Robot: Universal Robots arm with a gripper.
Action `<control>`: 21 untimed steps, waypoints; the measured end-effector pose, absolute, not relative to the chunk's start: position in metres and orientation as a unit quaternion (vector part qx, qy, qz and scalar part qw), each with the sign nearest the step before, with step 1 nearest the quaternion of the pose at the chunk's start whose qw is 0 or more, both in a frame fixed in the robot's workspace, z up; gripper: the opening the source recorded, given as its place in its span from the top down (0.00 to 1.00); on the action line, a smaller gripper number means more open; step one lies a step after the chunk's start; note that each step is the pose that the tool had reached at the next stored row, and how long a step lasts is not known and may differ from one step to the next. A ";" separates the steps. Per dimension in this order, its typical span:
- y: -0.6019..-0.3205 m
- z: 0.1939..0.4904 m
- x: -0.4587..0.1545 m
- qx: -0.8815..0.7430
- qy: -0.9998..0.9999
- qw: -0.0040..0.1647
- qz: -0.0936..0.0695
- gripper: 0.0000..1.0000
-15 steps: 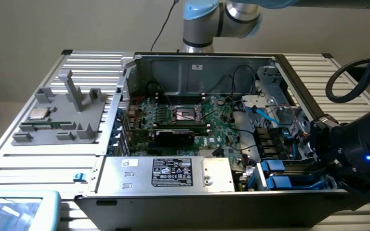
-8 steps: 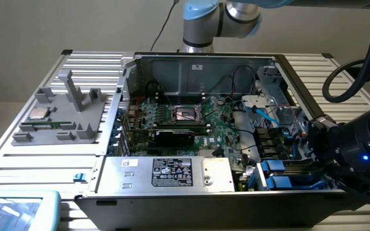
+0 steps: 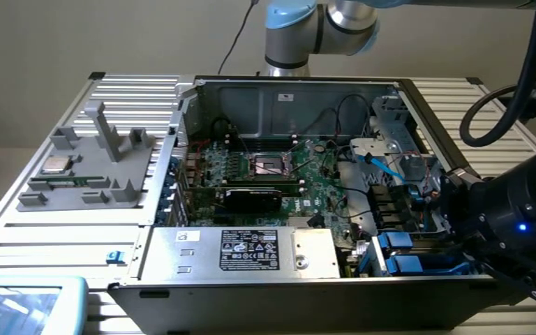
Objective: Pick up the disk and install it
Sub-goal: 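Insert the first disk wire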
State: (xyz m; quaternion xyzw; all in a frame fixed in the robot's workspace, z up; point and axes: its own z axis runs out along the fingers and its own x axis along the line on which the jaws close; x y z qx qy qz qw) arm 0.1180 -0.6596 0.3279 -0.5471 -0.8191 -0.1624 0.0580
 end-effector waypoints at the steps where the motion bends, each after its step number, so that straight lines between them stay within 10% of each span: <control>1: -0.660 0.328 0.118 -0.547 -0.819 0.058 -0.161 0.83; 21: -0.659 0.330 0.115 -0.550 -0.824 0.041 -0.128 0.83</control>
